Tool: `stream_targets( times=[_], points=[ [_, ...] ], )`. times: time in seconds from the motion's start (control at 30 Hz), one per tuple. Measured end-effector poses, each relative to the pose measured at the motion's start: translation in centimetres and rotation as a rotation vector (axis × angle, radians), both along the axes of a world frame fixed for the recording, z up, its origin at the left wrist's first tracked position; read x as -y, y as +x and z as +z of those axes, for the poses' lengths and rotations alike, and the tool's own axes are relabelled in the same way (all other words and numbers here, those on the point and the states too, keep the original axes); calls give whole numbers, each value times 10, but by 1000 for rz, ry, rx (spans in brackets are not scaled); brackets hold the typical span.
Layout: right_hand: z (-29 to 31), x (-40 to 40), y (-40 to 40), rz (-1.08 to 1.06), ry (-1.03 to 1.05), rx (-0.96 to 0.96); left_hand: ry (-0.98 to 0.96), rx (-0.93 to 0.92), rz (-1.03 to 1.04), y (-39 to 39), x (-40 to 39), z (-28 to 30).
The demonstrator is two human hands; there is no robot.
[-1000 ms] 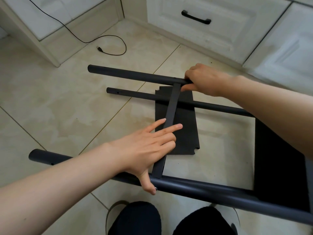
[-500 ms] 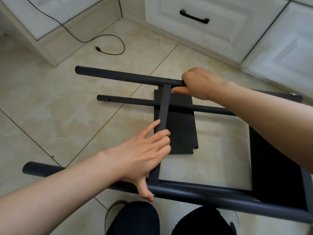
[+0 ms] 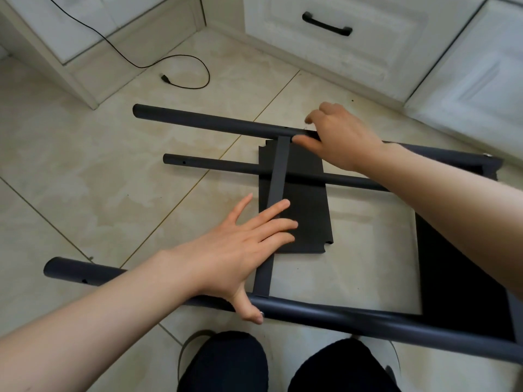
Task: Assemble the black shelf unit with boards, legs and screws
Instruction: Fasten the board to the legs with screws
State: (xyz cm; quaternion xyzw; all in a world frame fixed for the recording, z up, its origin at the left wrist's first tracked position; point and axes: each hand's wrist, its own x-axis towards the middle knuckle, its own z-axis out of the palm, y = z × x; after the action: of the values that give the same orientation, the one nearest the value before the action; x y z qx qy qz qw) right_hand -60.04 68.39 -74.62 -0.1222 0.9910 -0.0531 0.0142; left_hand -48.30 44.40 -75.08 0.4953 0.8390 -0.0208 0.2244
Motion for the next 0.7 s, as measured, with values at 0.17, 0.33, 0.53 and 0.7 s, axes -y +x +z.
stream_targets(
  times=[0.17,0.33,0.53,0.7],
  points=[
    [-4,10,51,-67,-372,-32,78,64,143,11,11,-6],
    [-14,18,110,-125,-533,172,120,119,239,22,16,-10],
    [-19,23,148,-277,-993,687,282,281,396,36,29,-10],
    [-27,24,165,-235,-961,861,352,230,405,43,29,-11]
  ],
)
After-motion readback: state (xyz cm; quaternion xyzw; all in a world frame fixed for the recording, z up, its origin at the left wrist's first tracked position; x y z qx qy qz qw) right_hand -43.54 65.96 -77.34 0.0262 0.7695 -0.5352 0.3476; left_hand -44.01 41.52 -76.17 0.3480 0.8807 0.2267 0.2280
